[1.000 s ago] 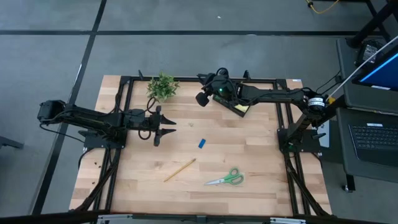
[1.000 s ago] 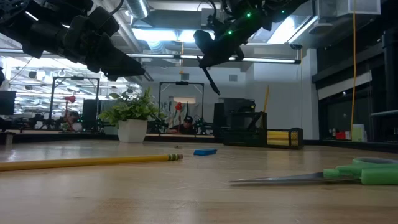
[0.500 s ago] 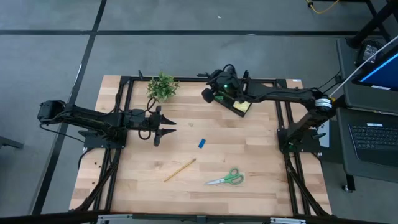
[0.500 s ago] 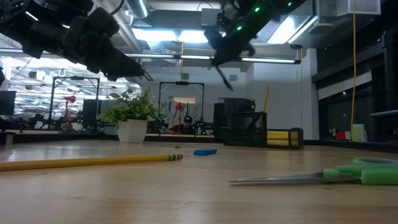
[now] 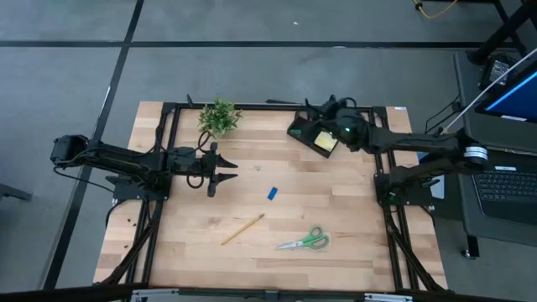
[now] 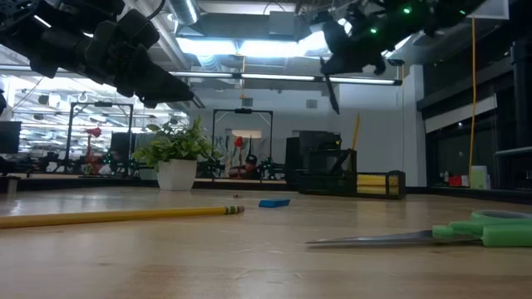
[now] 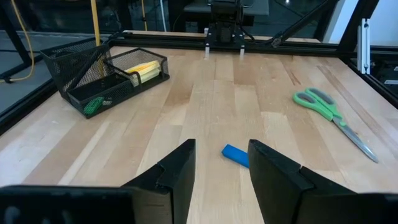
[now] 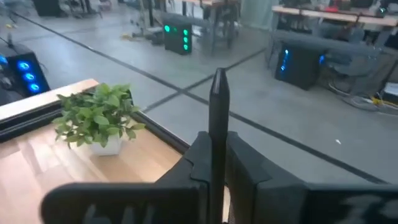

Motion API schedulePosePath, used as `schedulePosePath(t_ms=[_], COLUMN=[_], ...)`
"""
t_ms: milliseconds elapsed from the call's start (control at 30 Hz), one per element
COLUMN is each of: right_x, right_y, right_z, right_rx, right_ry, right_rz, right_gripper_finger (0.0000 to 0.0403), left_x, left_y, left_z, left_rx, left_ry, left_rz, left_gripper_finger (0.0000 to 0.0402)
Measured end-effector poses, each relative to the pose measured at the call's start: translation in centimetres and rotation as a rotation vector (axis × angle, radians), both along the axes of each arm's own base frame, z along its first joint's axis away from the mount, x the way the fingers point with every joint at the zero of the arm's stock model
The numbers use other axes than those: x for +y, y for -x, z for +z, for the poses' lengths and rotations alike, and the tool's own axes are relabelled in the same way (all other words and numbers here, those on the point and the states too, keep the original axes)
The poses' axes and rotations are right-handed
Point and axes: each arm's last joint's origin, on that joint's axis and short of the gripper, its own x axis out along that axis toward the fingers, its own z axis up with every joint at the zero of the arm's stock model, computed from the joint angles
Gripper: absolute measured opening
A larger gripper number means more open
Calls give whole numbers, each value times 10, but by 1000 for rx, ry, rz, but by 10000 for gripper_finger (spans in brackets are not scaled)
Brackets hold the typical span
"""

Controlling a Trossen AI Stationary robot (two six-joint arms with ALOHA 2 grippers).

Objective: Pick and place office supplies into organizer
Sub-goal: Put the black pen into the black desk organizer

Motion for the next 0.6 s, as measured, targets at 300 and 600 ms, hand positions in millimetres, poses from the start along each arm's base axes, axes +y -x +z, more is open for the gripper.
schedulePosePath(t_ms=[300,600], right_x=[3,-5], right_y=[11,20], right_z=[-22,-31], right_rx=[-24,-60], right_ry=[89,152], right_rz=[24,-15], right_gripper_finger=[30,27], left_x=[0,0], left_y=[0,0], left_z=[0,0], left_rx=[0,0], left_ry=[-1,-2], left_rz=[3,3], left_gripper_finger=[141,141])
